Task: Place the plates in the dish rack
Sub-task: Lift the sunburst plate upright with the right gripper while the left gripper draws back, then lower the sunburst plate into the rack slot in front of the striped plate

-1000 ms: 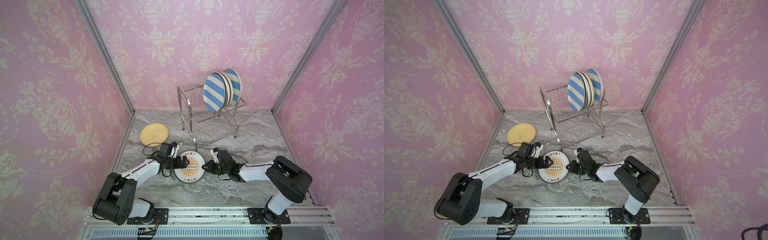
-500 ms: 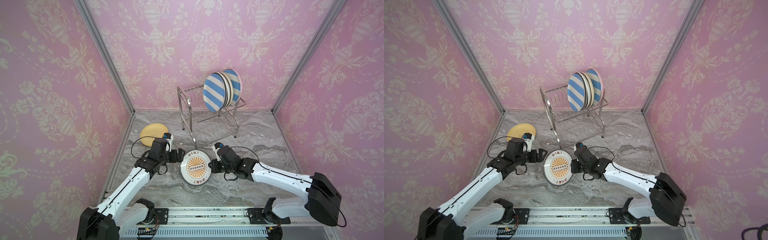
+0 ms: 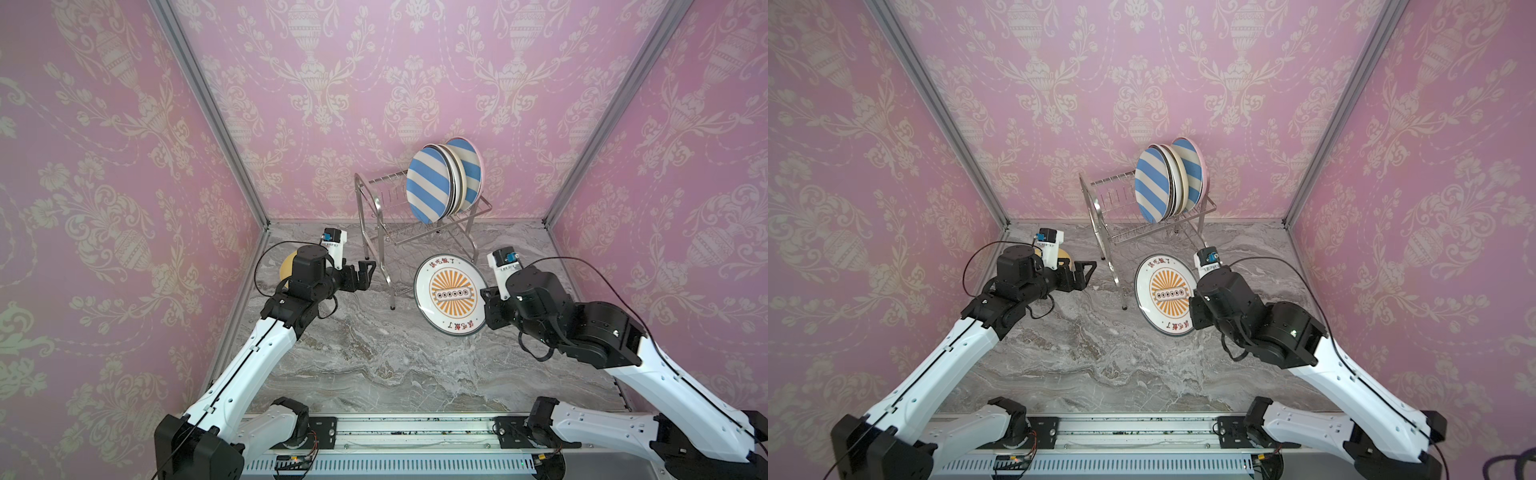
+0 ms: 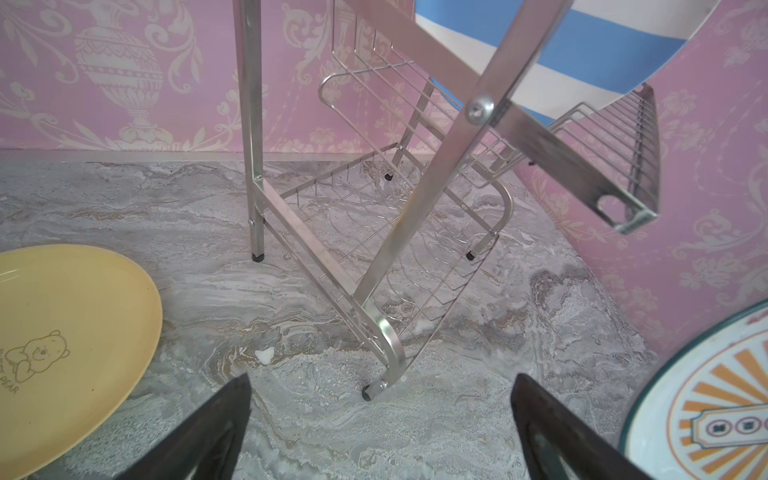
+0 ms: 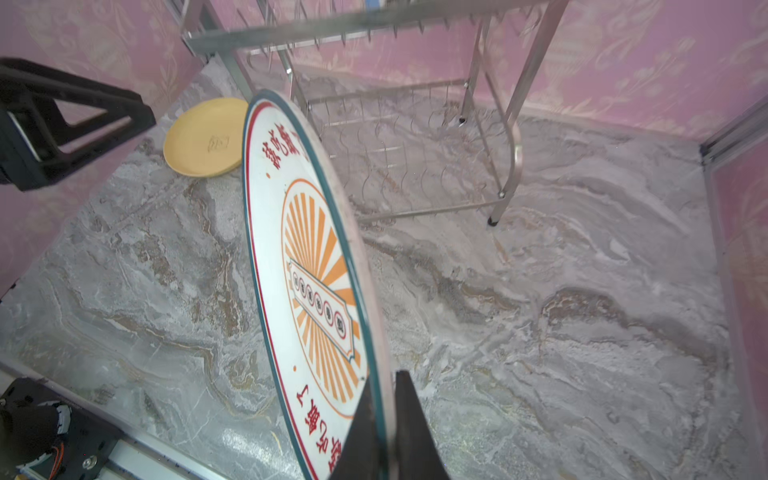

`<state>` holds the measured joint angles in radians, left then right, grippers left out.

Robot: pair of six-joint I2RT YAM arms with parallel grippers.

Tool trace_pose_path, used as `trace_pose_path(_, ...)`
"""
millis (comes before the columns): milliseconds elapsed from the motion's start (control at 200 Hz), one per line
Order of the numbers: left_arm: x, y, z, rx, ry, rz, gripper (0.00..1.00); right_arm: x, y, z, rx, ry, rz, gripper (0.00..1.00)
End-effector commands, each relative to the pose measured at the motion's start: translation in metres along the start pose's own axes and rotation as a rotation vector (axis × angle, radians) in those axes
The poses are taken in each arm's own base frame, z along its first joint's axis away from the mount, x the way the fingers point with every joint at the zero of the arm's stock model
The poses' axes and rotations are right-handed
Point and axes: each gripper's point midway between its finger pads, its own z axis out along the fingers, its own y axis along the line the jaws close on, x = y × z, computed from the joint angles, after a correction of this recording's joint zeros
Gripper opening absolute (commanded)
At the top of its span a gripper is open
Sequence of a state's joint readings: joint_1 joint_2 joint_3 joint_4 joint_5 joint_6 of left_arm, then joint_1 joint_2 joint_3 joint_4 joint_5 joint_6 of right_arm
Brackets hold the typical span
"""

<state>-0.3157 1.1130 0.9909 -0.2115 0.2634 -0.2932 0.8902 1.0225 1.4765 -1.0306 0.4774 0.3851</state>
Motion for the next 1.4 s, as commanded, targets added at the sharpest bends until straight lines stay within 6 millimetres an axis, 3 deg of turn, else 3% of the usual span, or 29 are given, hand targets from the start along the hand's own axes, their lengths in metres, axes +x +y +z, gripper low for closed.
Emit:
trace_pose_path(0, -0.033, -0.016, -0.004, 0.073, -0.079, 0.050, 0.99, -0.040, -0.020, -0.022, 0.118, -0.083, -0.107, 0.00)
trace_pose_path(95, -0.041, -0.011, -0.005, 0.057, -0.082, 0.053, 0.99, -0.082, -0.014, -0.031, 0.133, -0.179, -0.136, 0.00)
trace_pose_path(255, -0.056, 0.015, -0.013, -0.004, -0.125, -0.020, 0.99, -0.150, -0.007, -0.034, 0.198, -0.338, -0.147, 0.00)
trace_pose_path(390, -0.067, 0.025, -0.013, 0.025, -0.138, -0.102, 0.99, -0.190, 0.001, -0.011, 0.283, -0.417, -0.159, 0.00)
trace_pose_path(555, -0.062, 0.023, -0.013, 0.039, -0.118, -0.106, 0.99, -0.225, 0.011, 0.018, 0.274, -0.492, -0.095, 0.00)
trace_pose_path(701, -0.053, 0.026, -0.007, 0.045, -0.097, -0.105, 0.99, -0.243, 0.016, 0.051, 0.334, -0.465, -0.133, 0.00)
trace_pose_path(966, -0.040, 0.028, -0.001, 0.054, -0.061, -0.124, 0.99, -0.263, 0.019, 0.092, 0.355, -0.488, -0.120, 0.00)
trace_pose_path(1231, -0.034, 0.033, 0.001, 0.041, -0.040, -0.098, 0.99, -0.256, 0.016, 0.128, 0.343, -0.442, -0.089, 0.00)
trace_pose_path(1396, -0.033, 0.034, 0.003, 0.047, -0.034, -0.098, 0.99, -0.250, 0.016, 0.141, 0.361, -0.413, -0.097, 0.00)
